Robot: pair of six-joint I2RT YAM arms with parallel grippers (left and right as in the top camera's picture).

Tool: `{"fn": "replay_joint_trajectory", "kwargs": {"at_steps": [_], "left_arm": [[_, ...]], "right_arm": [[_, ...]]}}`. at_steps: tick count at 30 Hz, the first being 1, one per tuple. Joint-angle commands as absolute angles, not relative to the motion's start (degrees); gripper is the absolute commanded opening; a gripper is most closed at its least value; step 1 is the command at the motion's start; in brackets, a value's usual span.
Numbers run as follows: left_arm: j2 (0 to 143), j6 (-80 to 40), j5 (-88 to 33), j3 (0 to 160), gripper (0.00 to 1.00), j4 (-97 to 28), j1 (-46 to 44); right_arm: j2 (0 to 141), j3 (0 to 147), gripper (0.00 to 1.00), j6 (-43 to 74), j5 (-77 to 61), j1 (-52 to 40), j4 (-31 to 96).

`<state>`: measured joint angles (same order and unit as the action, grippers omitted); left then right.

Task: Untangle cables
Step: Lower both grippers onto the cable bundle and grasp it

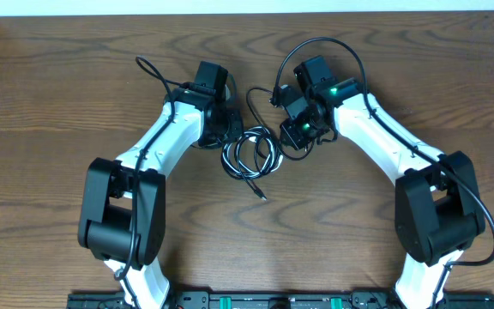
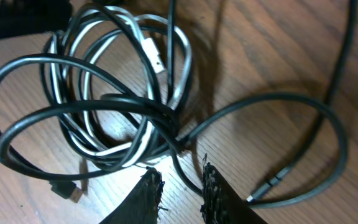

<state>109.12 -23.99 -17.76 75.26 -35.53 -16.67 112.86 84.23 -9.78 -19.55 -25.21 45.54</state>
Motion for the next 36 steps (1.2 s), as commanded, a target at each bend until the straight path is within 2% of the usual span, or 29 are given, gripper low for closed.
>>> {"fn": "replay_joint_trajectory", "kwargs": {"at_steps": [1,11,36], "left_arm": [[110.41,-24.36,-19.03,75.99,0.08,-35.48,-16.47],[113.27,-24.27,-18.83,75.92,0.08,-34.98,-16.47],[113.27,-24.29,-18.79,74.19,0.08,-33.50,-16.47]], "right_arm": [[114.65,84.29,0.21,-12.08,-22.61,-25.82,45.43],[117.51,84.29,0.17,-11.62,-21.41,-26.11,40.88],[117.51,80.93,0.18,-11.64,-15.75,-27.31,36.14]]}}
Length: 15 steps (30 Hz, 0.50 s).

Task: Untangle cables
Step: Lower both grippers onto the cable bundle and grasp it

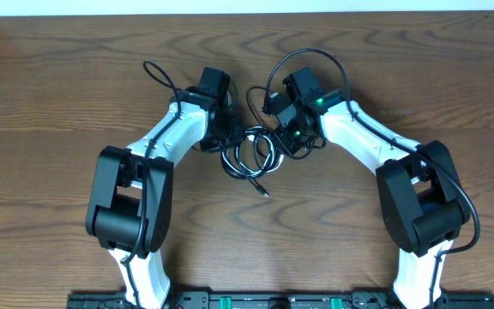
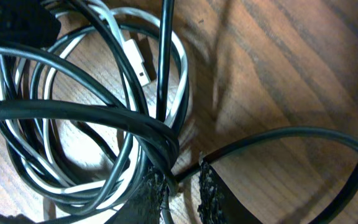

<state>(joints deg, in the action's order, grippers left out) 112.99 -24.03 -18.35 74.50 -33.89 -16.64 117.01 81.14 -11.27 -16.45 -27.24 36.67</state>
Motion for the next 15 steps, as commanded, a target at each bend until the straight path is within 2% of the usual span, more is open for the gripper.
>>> {"fn": "replay_joint_trajectory", "kwargs": {"at_steps": [1,15], "left_arm": [[113.27,-24.29,-18.79,74.19,0.08,-33.43,-16.47],[113.27,-24.29,-18.81,74.19,0.08,-33.28,-16.47]], "right_arm": [[117.51,80.93,0.19,-11.64,-15.77,-27.31,35.97],[118.10,79.46,0.19,-11.62,-11.14,-27.33,32.88]]}}
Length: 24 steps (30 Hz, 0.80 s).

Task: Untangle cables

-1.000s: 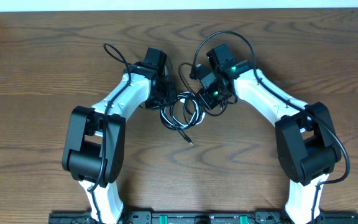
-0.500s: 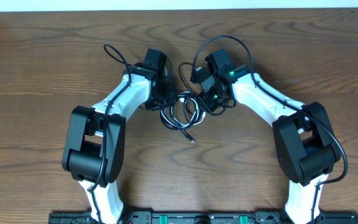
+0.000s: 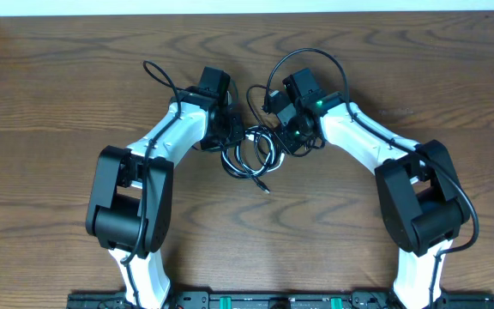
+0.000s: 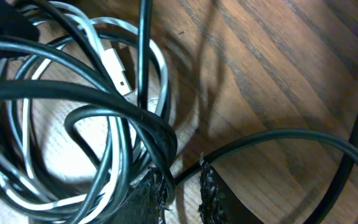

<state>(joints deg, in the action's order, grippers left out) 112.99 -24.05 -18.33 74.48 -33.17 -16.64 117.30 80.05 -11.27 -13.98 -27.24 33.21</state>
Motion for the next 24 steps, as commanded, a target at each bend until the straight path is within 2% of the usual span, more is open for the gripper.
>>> {"fn": "replay_joint_trajectory", "kwargs": {"at_steps": [1,10,14,24], "left_arm": [[113.27,-24.29,-18.79,74.19,0.08,-33.28,-16.47],[113.27,-24.29,-18.79,74.19,0.08,-33.26,-16.47],[113.27,-24.29,-18.79,74.19,0.08,-33.28,-16.47],[113.27,-24.27,-18.35,74.19,0.08,-33.28,-16.47]], "right_arm": [[118.10,79.46,0.19,-11.62,-9.91,-27.33,32.75],[118.28,75.59,0.18,-9.56,-1.80,-27.31,28.03],[118.28,74.41,0.19,-6.20,8.12,-27.31,27.35],[118.28,74.00,0.21,-3.25,24.53,-24.08,31.94]]}}
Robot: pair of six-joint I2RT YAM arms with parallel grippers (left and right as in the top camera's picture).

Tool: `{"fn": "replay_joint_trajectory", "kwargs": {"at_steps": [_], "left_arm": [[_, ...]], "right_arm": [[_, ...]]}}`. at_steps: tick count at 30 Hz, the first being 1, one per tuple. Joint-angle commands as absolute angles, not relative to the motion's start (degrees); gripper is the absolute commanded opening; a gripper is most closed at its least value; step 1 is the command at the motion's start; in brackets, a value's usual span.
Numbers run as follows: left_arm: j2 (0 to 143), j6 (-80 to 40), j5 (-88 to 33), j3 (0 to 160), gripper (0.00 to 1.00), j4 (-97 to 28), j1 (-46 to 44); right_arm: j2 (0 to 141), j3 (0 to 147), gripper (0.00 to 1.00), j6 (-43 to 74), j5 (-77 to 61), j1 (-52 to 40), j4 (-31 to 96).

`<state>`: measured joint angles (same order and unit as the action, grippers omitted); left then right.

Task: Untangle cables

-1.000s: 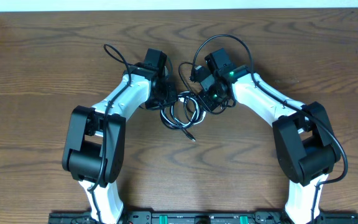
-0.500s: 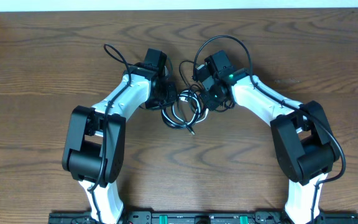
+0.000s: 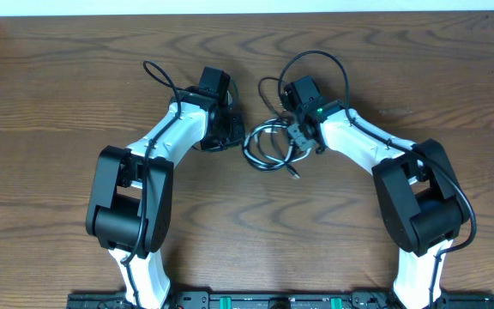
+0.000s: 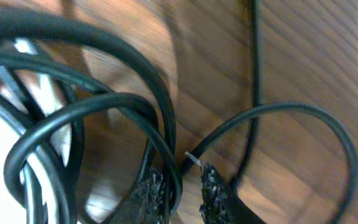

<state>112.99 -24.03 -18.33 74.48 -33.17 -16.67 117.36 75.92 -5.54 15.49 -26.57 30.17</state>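
Observation:
A tangled bundle of black and white cables (image 3: 268, 148) lies on the wooden table between the two arms. In the right wrist view its black loops (image 4: 104, 106) fill the left side, with a white strand (image 4: 36, 93) among them. My right gripper (image 4: 182, 186) is shut on a black strand of the bundle, which runs between its fingertips (image 4: 213, 186). From overhead, that right gripper (image 3: 300, 137) is at the bundle's right edge. My left gripper (image 3: 232, 136) sits just left of the bundle; its jaws are hidden under the wrist.
One black cable end with a plug (image 3: 296, 174) trails from the bundle toward the front. A loose black loop (image 4: 303, 124) curves over the wood right of the fingers. Both arms' own black leads arch behind them (image 3: 316, 56).
The right gripper has moved right and a little toward the front, and the bundle has gone with it, away from the left gripper. The left arm has not moved.
At first the right gripper hovered just right of the bundle, with a black strand in front of its fingertips. It then stood at the bundle with that strand between its fingers. Now the bundle lies further right, held by the right gripper.

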Motion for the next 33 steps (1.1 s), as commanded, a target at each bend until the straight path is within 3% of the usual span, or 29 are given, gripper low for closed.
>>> {"fn": "replay_joint_trajectory", "kwargs": {"at_steps": [1,6,11,15,20,21,26,33], "left_arm": [[113.27,-24.27,-18.35,74.19,0.08,-33.28,-16.47],[113.27,-24.27,-18.35,74.19,0.08,-33.28,-16.47],[113.01,-23.11,-18.68,75.11,0.08,-33.41,-16.47],[111.39,-19.27,-18.81,81.54,0.09,-40.10,-16.99],[111.11,-18.72,-19.81,89.89,0.17,-45.82,-19.42],[111.11,-18.76,-20.75,90.41,0.26,-45.54,-20.14],[111.22,-21.98,-22.74,90.61,0.44,-41.43,-24.47],[111.22,-27.99,-22.74,90.50,0.48,-37.85,-28.56]], "right_arm": [[118.28,74.00,0.21,-3.16,25.17,-23.24,32.53],[118.28,74.00,0.22,-1.32,23.40,-18.68,34.33],[118.28,74.00,0.21,-6.59,1.32,-14.79,34.13],[118.28,74.02,0.21,-6.26,-6.07,-12.93,33.74],[118.26,74.04,0.21,-7.64,-15.70,-12.03,33.63],[118.26,74.04,0.22,-8.36,-17.43,-11.90,33.71],[118.26,74.06,0.22,-9.06,-19.35,-11.27,34.22],[118.24,74.15,0.23,-9.06,-20.14,-11.05,34.44]]}}
